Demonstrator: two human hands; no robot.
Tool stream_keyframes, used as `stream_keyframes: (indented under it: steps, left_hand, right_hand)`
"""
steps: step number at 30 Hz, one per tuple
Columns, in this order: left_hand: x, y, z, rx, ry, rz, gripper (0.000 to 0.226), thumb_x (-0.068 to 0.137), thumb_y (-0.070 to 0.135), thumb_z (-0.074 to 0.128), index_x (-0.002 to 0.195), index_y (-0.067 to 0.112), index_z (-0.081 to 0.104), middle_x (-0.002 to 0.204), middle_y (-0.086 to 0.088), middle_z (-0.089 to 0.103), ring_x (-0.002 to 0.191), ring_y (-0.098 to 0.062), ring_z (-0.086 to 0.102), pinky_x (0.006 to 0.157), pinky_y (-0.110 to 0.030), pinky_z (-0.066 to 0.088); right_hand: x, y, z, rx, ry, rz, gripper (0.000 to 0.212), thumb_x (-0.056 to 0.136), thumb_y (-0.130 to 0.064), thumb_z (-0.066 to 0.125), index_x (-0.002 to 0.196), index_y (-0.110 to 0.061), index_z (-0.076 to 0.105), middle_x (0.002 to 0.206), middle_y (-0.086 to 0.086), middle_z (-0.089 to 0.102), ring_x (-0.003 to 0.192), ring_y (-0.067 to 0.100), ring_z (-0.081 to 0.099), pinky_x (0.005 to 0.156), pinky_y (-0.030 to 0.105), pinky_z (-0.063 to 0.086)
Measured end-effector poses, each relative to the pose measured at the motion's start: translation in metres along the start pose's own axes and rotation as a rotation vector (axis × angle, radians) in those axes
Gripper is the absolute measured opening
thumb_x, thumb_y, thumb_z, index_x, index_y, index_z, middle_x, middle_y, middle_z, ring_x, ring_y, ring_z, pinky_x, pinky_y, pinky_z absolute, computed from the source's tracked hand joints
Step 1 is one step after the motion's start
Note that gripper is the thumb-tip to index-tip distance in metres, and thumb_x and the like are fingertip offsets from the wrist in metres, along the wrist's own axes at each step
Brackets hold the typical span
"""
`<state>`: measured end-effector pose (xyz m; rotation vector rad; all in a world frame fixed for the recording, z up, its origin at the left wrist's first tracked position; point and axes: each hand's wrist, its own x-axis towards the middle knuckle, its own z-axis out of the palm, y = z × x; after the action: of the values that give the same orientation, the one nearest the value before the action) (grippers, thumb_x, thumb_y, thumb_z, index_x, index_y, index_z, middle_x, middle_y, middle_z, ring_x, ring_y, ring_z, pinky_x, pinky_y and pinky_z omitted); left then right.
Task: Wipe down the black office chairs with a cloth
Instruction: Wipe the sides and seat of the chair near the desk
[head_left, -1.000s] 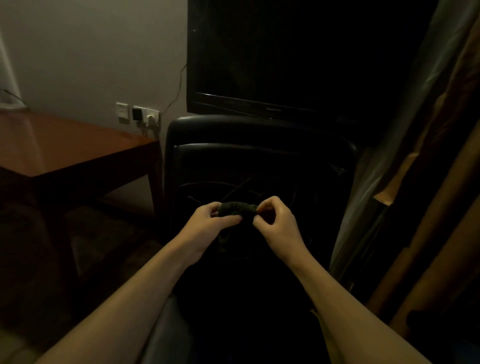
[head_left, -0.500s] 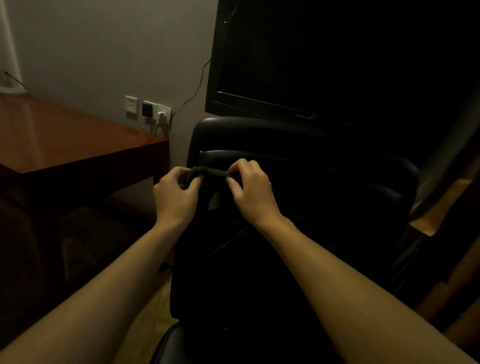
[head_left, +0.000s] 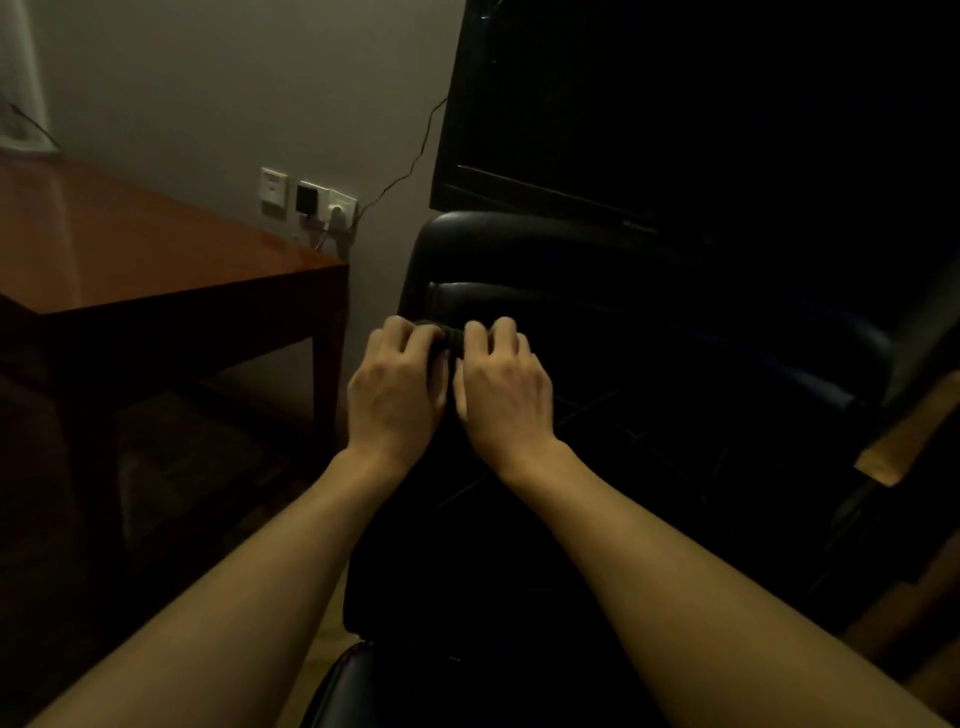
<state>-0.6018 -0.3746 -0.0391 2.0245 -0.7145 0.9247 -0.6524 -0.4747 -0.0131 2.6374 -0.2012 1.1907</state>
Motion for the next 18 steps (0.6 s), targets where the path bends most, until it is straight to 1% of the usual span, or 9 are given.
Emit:
stream_keyframes:
  steps: [3, 7, 9, 11, 14, 16, 18]
  left_hand:
    - [-0.007, -0.006, 0.004, 0.023, -0.016, 0.071, 0.032, 0.091, 0.025, 0.059, 0.117, 0.007, 0.059, 0.112, -0.012, 0.054, 0.096, -0.026, 0.052, 0.065, -0.025, 0.037]
    - [-0.014, -0.002, 0.011, 0.014, -0.024, 0.053, 0.029, 0.089, 0.016, 0.063, 0.115, 0.005, 0.058, 0.106, -0.012, 0.055, 0.089, -0.026, 0.053, 0.062, -0.026, 0.036]
    - [-0.021, 0.002, 0.015, 0.013, -0.039, 0.055, 0.027, 0.086, 0.011, 0.065, 0.112, 0.005, 0.059, 0.103, -0.012, 0.056, 0.086, -0.026, 0.053, 0.062, -0.025, 0.036]
    - [-0.036, 0.003, 0.018, 0.002, -0.057, 0.045, 0.027, 0.085, 0.008, 0.066, 0.111, 0.005, 0.059, 0.102, -0.011, 0.056, 0.085, -0.025, 0.054, 0.062, -0.025, 0.038]
    - [-0.061, 0.007, 0.021, -0.010, -0.107, 0.028, 0.034, 0.083, 0.004, 0.068, 0.116, 0.004, 0.059, 0.106, -0.012, 0.056, 0.087, -0.027, 0.055, 0.063, -0.032, 0.050]
    - [-0.064, 0.012, 0.021, -0.003, -0.135, 0.035, 0.034, 0.081, 0.002, 0.069, 0.114, 0.004, 0.060, 0.105, -0.012, 0.056, 0.087, -0.027, 0.055, 0.063, -0.033, 0.050]
    - [-0.053, 0.020, 0.020, -0.009, -0.164, 0.029, 0.028, 0.082, 0.001, 0.067, 0.109, 0.005, 0.061, 0.102, -0.011, 0.056, 0.086, -0.026, 0.055, 0.063, -0.031, 0.048]
  right_hand:
    - [-0.004, 0.002, 0.009, 0.034, 0.051, 0.045, 0.023, 0.087, -0.019, 0.064, 0.103, -0.008, 0.052, 0.096, 0.013, 0.054, 0.079, 0.028, 0.056, 0.063, 0.036, 0.049]
    - [-0.016, -0.001, 0.019, 0.037, 0.123, 0.027, 0.008, 0.086, -0.009, 0.053, 0.093, -0.005, 0.055, 0.088, 0.014, 0.056, 0.074, 0.029, 0.054, 0.060, 0.037, 0.049]
    - [-0.026, 0.000, 0.021, 0.047, 0.121, 0.028, 0.006, 0.086, -0.005, 0.051, 0.090, -0.005, 0.056, 0.085, 0.014, 0.056, 0.072, 0.028, 0.055, 0.059, 0.036, 0.050]
    - [-0.039, 0.004, 0.022, 0.043, 0.115, 0.014, 0.009, 0.086, -0.004, 0.047, 0.089, -0.005, 0.056, 0.085, 0.014, 0.056, 0.072, 0.028, 0.055, 0.060, 0.035, 0.051]
    - [-0.064, 0.014, 0.023, 0.037, 0.084, -0.035, 0.020, 0.086, -0.004, 0.035, 0.086, -0.006, 0.055, 0.083, 0.012, 0.055, 0.071, 0.027, 0.054, 0.059, 0.034, 0.052]
    - [-0.072, 0.022, 0.022, 0.051, 0.079, -0.056, 0.016, 0.083, -0.003, 0.039, 0.085, -0.007, 0.054, 0.082, 0.011, 0.054, 0.070, 0.026, 0.054, 0.059, 0.033, 0.052]
    - [-0.065, 0.030, 0.017, 0.078, 0.087, -0.056, 0.012, 0.074, 0.000, 0.049, 0.083, -0.007, 0.054, 0.081, 0.011, 0.054, 0.069, 0.026, 0.054, 0.058, 0.033, 0.051]
